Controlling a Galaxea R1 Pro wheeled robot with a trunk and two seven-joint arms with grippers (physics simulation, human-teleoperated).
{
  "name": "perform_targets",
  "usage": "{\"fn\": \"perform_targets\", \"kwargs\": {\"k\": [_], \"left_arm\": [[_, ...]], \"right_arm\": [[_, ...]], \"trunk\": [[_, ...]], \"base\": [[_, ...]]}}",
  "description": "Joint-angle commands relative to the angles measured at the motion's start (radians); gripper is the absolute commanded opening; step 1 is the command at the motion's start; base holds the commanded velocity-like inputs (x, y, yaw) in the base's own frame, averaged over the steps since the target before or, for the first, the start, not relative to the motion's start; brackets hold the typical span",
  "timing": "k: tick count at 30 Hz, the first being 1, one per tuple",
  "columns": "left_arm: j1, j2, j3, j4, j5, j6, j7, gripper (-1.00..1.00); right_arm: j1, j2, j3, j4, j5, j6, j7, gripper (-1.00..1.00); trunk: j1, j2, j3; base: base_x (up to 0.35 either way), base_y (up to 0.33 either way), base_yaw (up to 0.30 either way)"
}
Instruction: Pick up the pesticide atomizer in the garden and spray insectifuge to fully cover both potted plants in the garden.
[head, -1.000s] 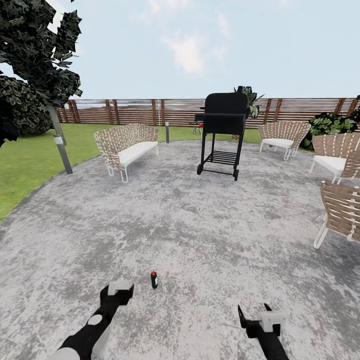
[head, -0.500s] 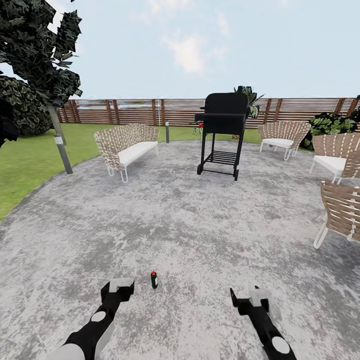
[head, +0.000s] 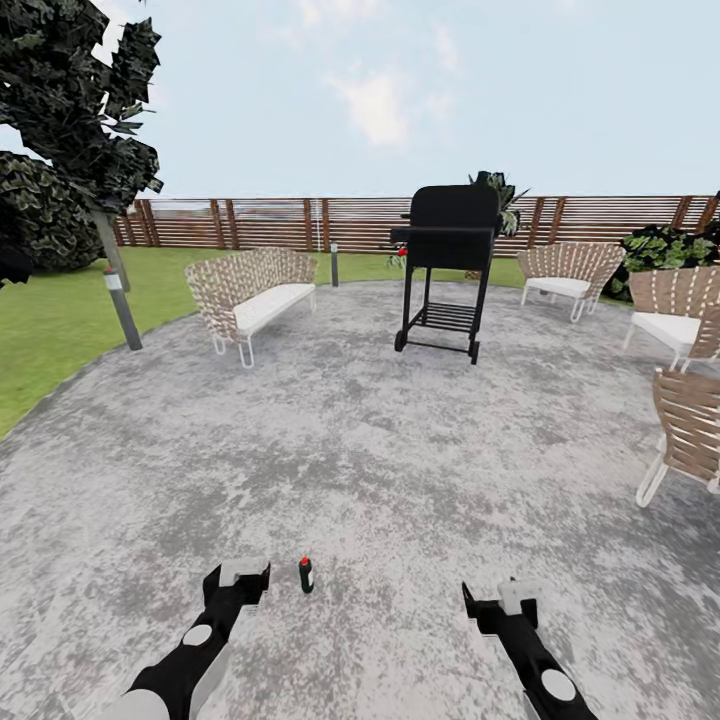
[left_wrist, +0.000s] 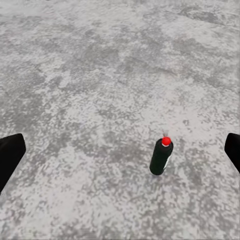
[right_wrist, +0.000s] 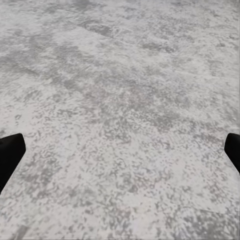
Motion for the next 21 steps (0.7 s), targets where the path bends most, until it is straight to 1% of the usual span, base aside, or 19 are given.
{"fn": "perform_targets", "kwargs": {"k": [1,5,10,12,17,21], "left_arm": [[-0.001,0.000,0.000,0.001,0.001,-0.003,0.003,1.00],[-0.001,-0.001,0.000,0.001,-0.001,-0.002,0.002,1.00],[0.001,-0.001,0.000,0.000,-0.003,-0.003,0.003,1.00],[0.002,-0.002,0.000,0.000,-0.003,-0.002,0.003,1.00],[0.005,-0.002,0.000,0.002,0.002,0.000,0.001,1.00],[0.005,-0.005,0.000,0.003,0.003,-0.001,0.000,1.00]], "right_arm": [[-0.001,-0.001,0.002,0.007,0.001,-0.013,0.000,1.00],[-0.001,-0.001,0.002,0.027,0.001,-0.052,0.000,1.00],[-0.001,-0.001,0.002,0.043,0.001,-0.063,0.002,1.00],[-0.001,-0.002,0.001,0.044,0.000,-0.064,0.003,1.00],[-0.001,-0.002,0.001,0.044,0.000,-0.064,0.003,1.00],[-0.001,-0.002,0.002,0.043,0.000,-0.064,0.003,1.00]], "trunk": [[0.000,0.000,-0.001],[0.000,0.000,-0.001],[0.000,0.000,-0.001],[0.000,0.000,-0.001],[0.000,0.000,-0.001],[0.000,0.000,-0.001]], "base": [[0.334,0.000,0.000],[0.338,0.000,0.000],[0.324,0.000,0.000],[0.143,0.000,0.000],[0.037,-0.004,0.000],[0.150,-0.095,0.000]]}}
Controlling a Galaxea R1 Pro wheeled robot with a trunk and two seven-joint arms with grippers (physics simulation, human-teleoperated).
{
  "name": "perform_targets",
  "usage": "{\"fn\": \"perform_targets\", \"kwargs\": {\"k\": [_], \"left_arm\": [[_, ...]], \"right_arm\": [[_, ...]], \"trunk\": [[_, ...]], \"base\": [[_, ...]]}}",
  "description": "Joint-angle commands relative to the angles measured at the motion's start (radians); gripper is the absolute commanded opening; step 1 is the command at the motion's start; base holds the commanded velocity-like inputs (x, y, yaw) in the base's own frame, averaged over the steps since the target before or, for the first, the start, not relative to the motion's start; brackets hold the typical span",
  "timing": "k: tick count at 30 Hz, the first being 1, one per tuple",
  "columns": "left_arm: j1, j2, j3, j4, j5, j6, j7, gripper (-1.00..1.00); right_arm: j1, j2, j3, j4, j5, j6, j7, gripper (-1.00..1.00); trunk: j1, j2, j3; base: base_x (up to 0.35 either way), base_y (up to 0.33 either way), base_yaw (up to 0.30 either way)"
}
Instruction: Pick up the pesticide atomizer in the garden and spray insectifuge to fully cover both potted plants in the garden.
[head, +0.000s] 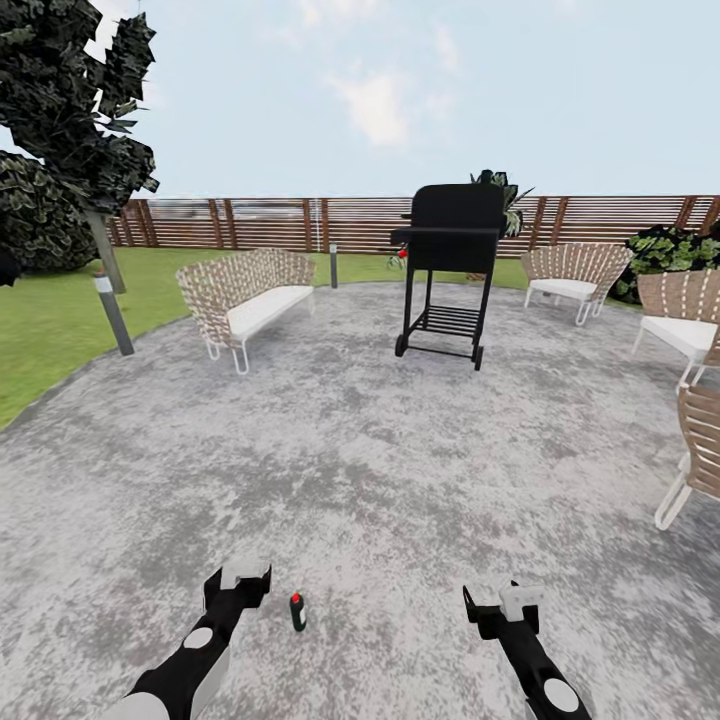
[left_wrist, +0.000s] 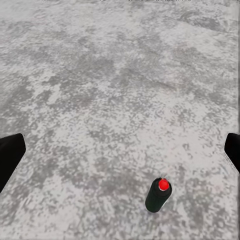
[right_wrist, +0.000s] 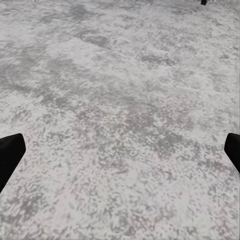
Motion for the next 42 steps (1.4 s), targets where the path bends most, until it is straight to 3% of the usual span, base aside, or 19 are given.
{"fn": "perform_targets", "kwargs": {"k": [1,42], "left_arm": [[-0.001,-0.001,0.000,0.001,0.001,-0.003,0.003,1.00],[0.002,-0.016,0.004,0.001,0.002,-0.012,0.008,1.00]], "right_arm": [[-0.001,-0.001,0.002,0.001,0.001,-0.003,0.000,1.00],[-0.001,-0.001,0.004,-0.001,0.001,-0.003,0.001,1.00]], "trunk": [[0.000,0.000,-0.001],[0.000,0.000,-0.001]], "base": [[0.214,-0.144,0.000],[0.050,-0.064,0.000]]}}
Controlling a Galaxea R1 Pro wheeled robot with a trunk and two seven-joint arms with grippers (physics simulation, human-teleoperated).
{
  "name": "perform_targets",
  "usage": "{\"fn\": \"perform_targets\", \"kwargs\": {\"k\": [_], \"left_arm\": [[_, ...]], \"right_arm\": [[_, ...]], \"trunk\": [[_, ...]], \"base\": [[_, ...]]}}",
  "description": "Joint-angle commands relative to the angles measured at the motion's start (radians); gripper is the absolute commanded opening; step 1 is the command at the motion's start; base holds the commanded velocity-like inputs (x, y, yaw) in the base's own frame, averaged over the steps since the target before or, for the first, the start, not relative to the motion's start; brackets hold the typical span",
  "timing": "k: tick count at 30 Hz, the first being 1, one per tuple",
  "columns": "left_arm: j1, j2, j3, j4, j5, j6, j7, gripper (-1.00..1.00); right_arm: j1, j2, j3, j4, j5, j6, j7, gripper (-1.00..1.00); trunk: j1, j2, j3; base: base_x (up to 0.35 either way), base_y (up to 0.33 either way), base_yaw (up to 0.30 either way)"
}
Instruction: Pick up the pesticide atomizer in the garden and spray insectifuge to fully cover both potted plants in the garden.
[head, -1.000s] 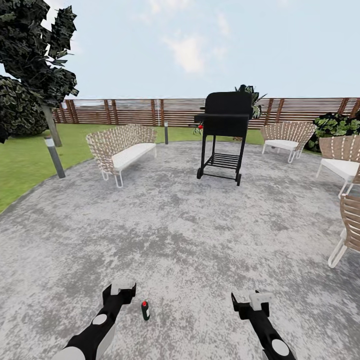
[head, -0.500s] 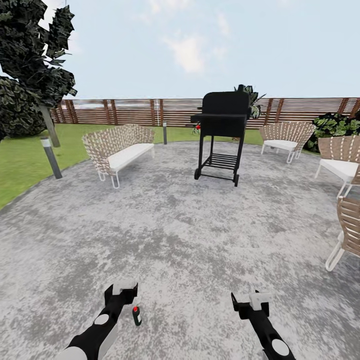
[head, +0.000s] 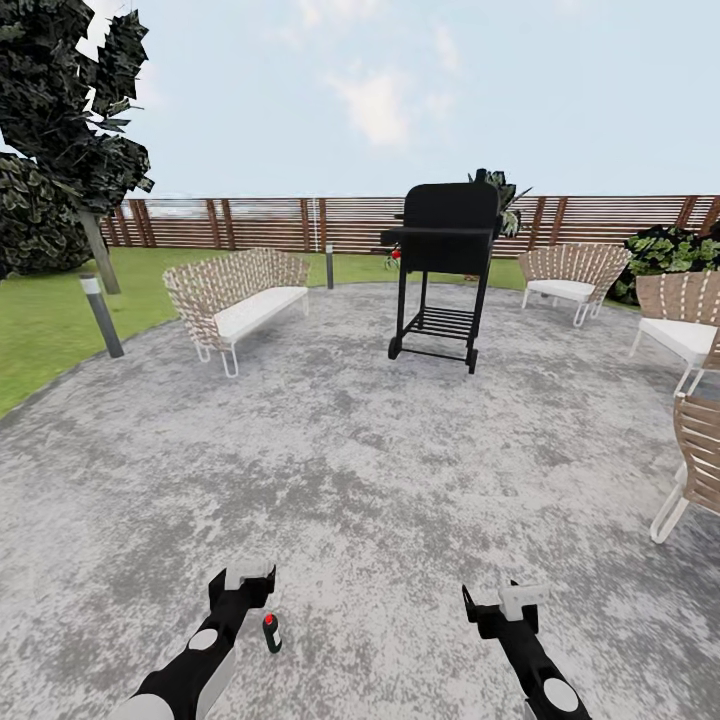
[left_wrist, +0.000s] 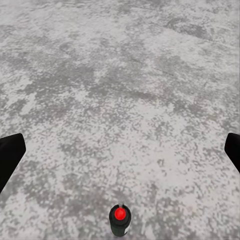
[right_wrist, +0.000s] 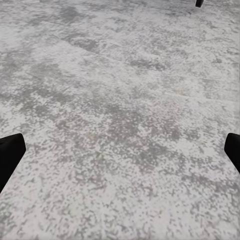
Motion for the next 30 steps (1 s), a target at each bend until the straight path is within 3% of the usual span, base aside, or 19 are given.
{"fn": "perform_targets", "kwargs": {"k": [1,4,30], "left_arm": [[-0.001,0.000,0.000,0.001,0.001,-0.003,0.002,1.00],[-0.001,0.000,0.000,0.001,0.001,-0.003,0.002,1.00],[-0.001,0.000,-0.001,0.002,0.001,-0.007,0.001,1.00]], "right_arm": [[-0.001,-0.001,0.002,0.000,0.001,-0.003,0.000,1.00],[-0.001,-0.001,0.002,0.001,0.001,-0.003,0.000,1.00],[-0.001,-0.001,0.002,0.002,0.001,-0.003,-0.001,1.00]], "trunk": [[0.000,0.000,-0.001],[0.004,-0.007,-0.007],[0.103,-0.189,-0.129]], "base": [[0.000,0.000,0.000],[0.000,0.000,0.000],[0.000,0.000,0.000]]}}
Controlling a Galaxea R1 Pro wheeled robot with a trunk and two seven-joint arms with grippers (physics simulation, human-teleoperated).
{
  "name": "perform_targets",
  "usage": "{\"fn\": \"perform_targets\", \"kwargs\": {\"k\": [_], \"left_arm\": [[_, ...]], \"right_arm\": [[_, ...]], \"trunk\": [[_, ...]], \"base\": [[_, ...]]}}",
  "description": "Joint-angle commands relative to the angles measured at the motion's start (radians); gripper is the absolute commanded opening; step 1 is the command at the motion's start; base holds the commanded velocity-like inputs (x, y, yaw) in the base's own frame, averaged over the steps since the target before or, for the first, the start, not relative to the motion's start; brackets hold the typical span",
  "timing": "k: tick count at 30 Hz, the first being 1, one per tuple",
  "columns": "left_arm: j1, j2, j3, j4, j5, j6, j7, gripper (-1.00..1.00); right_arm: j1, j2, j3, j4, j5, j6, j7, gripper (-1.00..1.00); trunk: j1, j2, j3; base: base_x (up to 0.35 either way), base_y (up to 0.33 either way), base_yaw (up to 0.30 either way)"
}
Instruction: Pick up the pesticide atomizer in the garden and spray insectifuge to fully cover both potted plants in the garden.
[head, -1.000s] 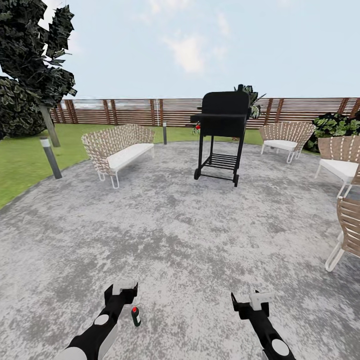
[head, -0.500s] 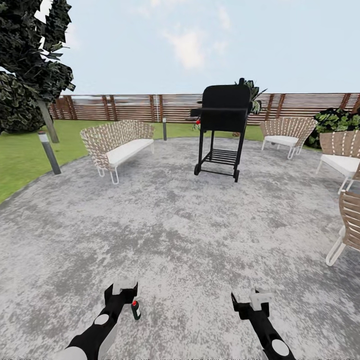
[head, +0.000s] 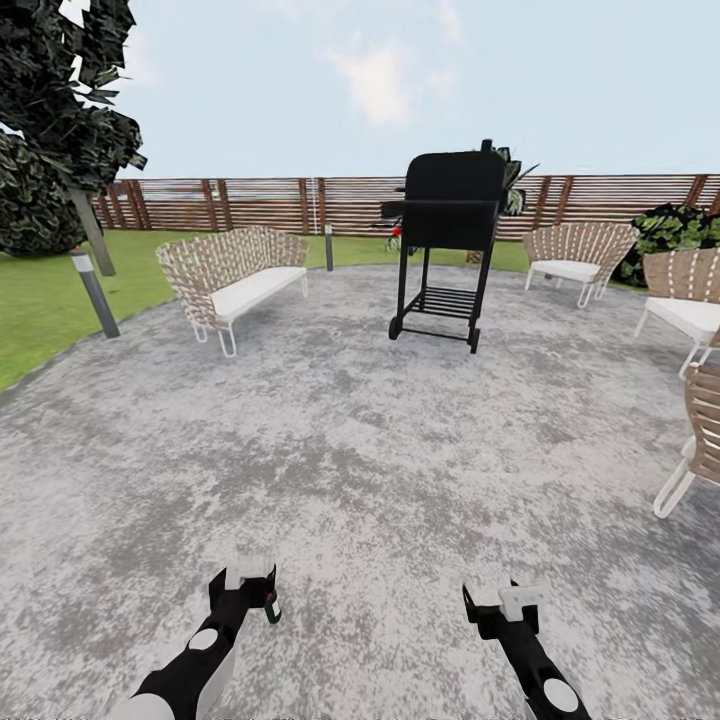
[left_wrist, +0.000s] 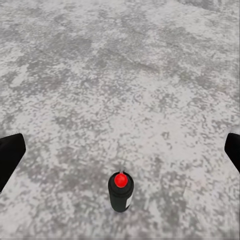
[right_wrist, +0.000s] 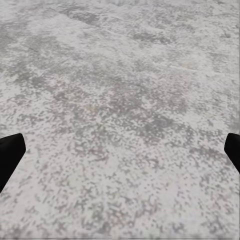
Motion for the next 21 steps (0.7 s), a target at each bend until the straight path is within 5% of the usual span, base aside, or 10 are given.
{"fn": "perform_targets", "kwargs": {"k": [1,14,21], "left_arm": [[0.000,0.000,0.000,0.001,0.000,-0.004,0.002,1.00],[0.002,-0.001,-0.001,0.001,-0.005,-0.009,-0.002,1.00],[0.002,-0.001,-0.001,0.001,-0.006,-0.009,-0.002,1.00]], "right_arm": [[-0.001,-0.001,0.002,0.001,0.001,-0.003,0.000,1.00],[-0.001,-0.001,0.002,0.002,0.002,-0.003,0.000,1.00],[-0.001,-0.001,0.002,0.002,0.002,-0.003,0.000,1.00]], "trunk": [[0.004,-0.008,-0.006],[0.054,-0.099,-0.067],[0.057,-0.100,-0.105]], "base": [[0.000,0.000,0.000],[0.000,0.000,0.000],[0.000,0.000,0.000]]}}
